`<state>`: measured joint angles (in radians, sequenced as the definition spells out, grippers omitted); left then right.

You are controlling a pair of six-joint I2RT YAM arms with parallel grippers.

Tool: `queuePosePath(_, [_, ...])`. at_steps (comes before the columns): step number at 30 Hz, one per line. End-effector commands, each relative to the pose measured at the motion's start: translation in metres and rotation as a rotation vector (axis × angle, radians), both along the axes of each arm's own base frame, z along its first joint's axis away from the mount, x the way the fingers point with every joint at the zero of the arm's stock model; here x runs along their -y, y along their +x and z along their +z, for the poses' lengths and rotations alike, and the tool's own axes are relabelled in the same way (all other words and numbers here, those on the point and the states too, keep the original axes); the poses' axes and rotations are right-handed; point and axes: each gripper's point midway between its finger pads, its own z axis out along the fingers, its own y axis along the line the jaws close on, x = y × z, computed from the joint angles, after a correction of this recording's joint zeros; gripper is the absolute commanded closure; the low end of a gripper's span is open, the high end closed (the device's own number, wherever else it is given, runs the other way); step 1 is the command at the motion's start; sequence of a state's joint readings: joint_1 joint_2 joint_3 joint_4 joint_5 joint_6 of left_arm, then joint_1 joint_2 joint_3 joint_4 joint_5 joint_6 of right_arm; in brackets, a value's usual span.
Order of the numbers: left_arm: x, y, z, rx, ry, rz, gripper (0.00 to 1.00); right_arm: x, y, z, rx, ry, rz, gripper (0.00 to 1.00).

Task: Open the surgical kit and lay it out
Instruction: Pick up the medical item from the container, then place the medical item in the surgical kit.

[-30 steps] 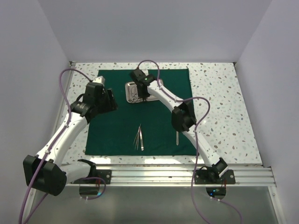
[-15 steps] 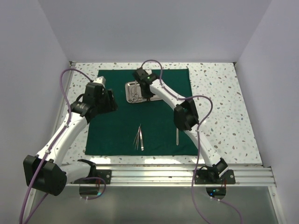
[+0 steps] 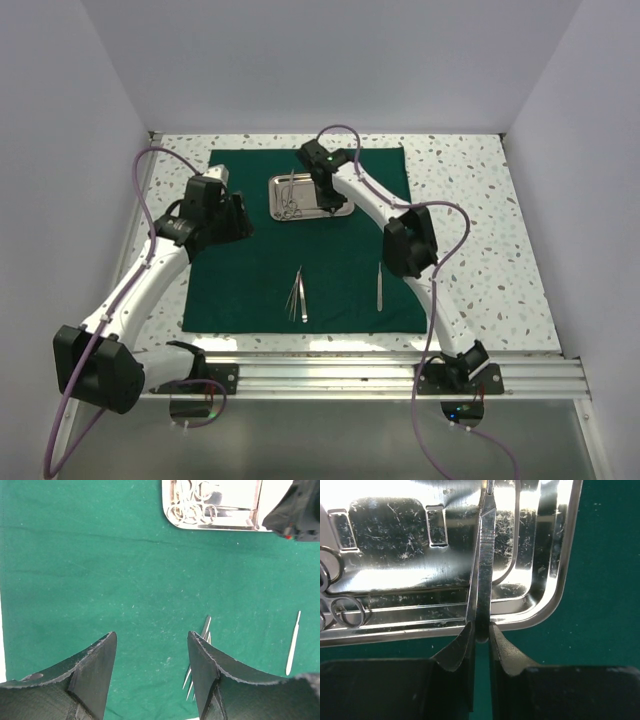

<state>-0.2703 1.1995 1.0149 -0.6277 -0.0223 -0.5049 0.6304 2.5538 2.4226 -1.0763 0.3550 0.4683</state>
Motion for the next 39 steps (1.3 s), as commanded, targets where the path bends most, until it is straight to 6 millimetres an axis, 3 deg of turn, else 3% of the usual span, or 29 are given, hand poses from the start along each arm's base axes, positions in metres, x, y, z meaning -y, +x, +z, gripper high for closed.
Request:
queuePosePath(1, [0.004, 0.011, 0.014, 0.046, -0.033, 0.003, 0.38, 0.005, 0.005, 0.061, 0.088, 0.056, 0.004, 1.00])
queuePosePath(6, [0.004, 0.012, 0.013, 0.041, -0.034, 0.005, 0.38, 0.012, 0.013, 0.083, 0.128, 0.090, -0.009, 1.00])
queuePosePath(12, [0.005, 0.015, 0.013, 0.038, -0.032, 0.004, 0.39, 0.021, 0.013, 0.094, 0.139, 0.094, -0.013, 1.00])
queuePosePath(16, [0.006, 0.018, 0.012, 0.035, -0.033, 0.005, 0.39, 0.029, 0.005, 0.099, 0.133, 0.086, -0.011, 1.00])
queuePosePath(18, [0.011, 0.019, 0.012, 0.030, -0.049, -0.012, 0.39, 0.033, 0.003, 0.112, 0.156, 0.095, -0.015, 1.00])
queuePosePath(19, [0.011, 0.020, 0.012, 0.030, -0.051, -0.014, 0.40, 0.038, -0.001, 0.107, 0.141, 0.084, -0.017, 1.00])
queuePosePath(20, [0.013, 0.022, 0.011, 0.027, -0.055, -0.018, 0.40, 0.039, -0.004, 0.118, 0.159, 0.096, -0.018, 1.00])
queuePosePath(23, [0.018, 0.025, 0.010, 0.025, -0.067, -0.032, 0.40, 0.049, -0.012, 0.119, 0.151, 0.089, -0.025, 1.00])
queuePosePath(24, [0.019, 0.028, 0.009, 0.021, -0.070, -0.035, 0.40, 0.052, -0.016, 0.130, 0.167, 0.096, -0.026, 1.00])
queuePosePath(26, [0.022, 0.032, 0.009, 0.023, -0.075, -0.042, 0.41, 0.058, -0.026, 0.127, 0.148, 0.083, -0.025, 1.00])
queuePosePath(27, [0.023, 0.033, 0.009, 0.023, -0.077, -0.046, 0.41, 0.062, -0.032, 0.140, 0.169, 0.097, -0.026, 1.00])
queuePosePath(29, [0.025, 0.039, 0.008, 0.025, -0.079, -0.054, 0.41, 0.071, -0.048, 0.131, 0.130, 0.085, -0.027, 1.00])
queuePosePath(30, [0.027, 0.041, 0.007, 0.024, -0.079, -0.058, 0.41, 0.073, -0.056, 0.143, 0.150, 0.110, -0.030, 1.00])
queuePosePath(31, [0.028, 0.045, 0.007, 0.029, -0.076, -0.063, 0.41, 0.079, -0.072, 0.125, 0.097, 0.099, -0.024, 1.00])
queuePosePath(36, [0.036, 0.072, 0.007, 0.030, -0.071, -0.083, 0.41, 0.093, -0.126, 0.097, 0.050, 0.179, -0.015, 1.00])
queuePosePath(38, [0.044, 0.088, 0.013, 0.045, -0.069, -0.099, 0.41, 0.103, -0.160, 0.076, -0.004, 0.206, -0.004, 1.00])
queuePosePath(39, [0.049, 0.093, 0.015, 0.048, -0.062, -0.114, 0.41, 0.108, -0.176, 0.057, -0.042, 0.206, -0.007, 1.00])
